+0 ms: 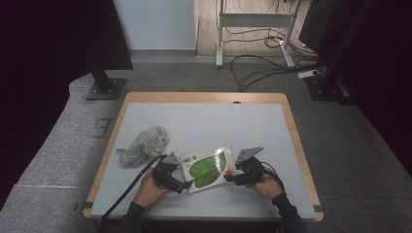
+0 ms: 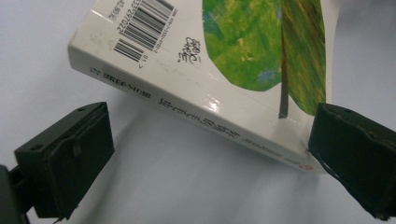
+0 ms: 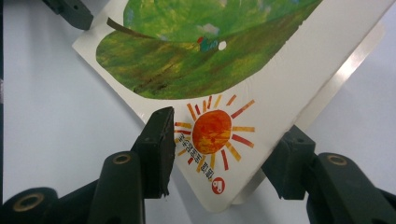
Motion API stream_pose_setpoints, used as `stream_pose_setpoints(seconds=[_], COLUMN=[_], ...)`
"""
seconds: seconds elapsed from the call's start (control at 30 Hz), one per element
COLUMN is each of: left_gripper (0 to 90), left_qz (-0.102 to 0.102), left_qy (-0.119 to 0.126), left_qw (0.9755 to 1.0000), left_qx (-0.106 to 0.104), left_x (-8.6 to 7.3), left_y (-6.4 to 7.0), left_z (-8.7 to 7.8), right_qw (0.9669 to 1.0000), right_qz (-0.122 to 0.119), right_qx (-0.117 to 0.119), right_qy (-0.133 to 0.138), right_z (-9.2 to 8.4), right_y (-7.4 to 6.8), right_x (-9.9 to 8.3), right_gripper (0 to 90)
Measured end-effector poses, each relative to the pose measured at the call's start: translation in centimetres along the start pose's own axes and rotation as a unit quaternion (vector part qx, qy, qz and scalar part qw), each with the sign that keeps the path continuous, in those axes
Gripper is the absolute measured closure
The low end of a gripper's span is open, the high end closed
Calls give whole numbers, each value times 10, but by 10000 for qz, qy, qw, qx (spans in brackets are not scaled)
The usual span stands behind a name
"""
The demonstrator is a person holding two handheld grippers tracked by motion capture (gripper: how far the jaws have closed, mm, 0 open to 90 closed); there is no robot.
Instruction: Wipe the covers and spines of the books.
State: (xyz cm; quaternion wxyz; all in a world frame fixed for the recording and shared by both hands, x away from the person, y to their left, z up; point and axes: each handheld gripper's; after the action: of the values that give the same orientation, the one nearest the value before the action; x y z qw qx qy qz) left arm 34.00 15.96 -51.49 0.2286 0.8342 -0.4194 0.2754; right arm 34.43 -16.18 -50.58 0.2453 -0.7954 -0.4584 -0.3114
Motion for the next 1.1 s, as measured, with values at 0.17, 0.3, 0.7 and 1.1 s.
stream_pose_setpoints(seconds=[0.17,0.3,0.7,1.1], left_gripper=[33,102,153,206], left_qz=[-179,-171,-35,94], left_qy=[140,208,328,331], left_qw=[9997,9996,9993,9989], left_qx=[-84,-35,181,314], left_x=[4,8,13,16], left_y=[-1,1,8,11], left_z=[4,3,-4,-8], right_qw=[10000,10000,9997,9961], right_qz=[1,53,158,874], right_qx=[8,42,-123,-93], right_qy=[10,15,128,82], right_z=[-1,-1,-8,7], right_y=[-1,0,7,34], right_x=[-2,-2,-2,4], right_gripper=[476,474,385,213])
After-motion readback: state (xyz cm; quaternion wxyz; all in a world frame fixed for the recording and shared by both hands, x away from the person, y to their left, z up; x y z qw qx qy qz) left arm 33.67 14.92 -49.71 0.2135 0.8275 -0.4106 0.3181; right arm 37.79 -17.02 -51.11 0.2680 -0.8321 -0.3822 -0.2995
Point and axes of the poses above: each handheld gripper's, and its own axes: z roughly forward along the jaws, x roughly out of its top, y roughly to its right
